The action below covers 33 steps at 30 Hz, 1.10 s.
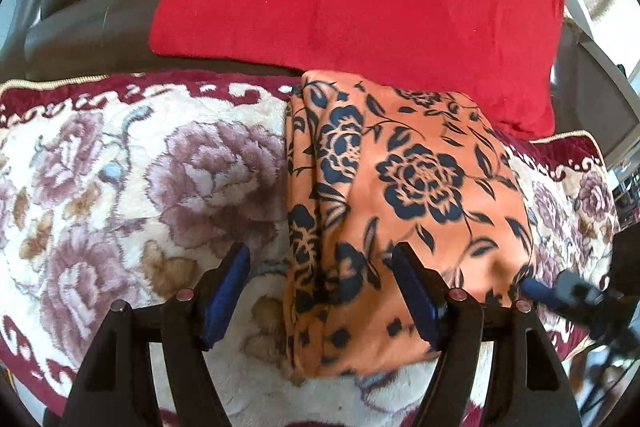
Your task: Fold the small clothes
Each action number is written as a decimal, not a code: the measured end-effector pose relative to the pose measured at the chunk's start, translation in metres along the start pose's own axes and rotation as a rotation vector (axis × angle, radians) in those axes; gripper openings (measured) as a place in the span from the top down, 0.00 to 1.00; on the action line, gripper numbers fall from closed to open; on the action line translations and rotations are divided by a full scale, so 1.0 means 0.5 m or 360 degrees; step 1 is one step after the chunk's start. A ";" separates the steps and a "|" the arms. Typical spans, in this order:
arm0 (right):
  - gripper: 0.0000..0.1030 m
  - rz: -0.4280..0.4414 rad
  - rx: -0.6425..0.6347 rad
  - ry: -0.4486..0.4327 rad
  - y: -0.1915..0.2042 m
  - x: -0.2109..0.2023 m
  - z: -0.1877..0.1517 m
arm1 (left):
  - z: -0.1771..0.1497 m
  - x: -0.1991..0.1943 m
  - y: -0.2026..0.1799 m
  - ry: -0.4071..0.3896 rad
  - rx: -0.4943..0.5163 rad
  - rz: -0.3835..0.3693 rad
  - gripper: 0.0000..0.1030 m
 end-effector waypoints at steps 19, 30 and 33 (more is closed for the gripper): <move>0.00 -0.0748 -0.0617 -0.0163 0.115 -0.088 -0.125 | -0.034 -0.159 -0.001 -0.0338 0.0140 0.0209 0.12; 0.00 -0.0838 -0.0653 -0.0186 0.119 -0.113 -0.123 | -0.034 -0.177 -0.006 -0.0368 0.0113 0.0241 0.12; 0.00 -0.0860 -0.0665 -0.0196 0.118 -0.116 -0.118 | -0.030 -0.182 -0.017 -0.0382 0.0125 0.0224 0.12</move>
Point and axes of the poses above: each gripper's, at about its wrist camera, not at the fingertips, and x roughly the way its jaws point, y to its left, z to its top, the point moved 10 cm from there along x, roughly the way its jaws point, and after that the axes turned 4 degrees about -x, right-handed, at the moved point
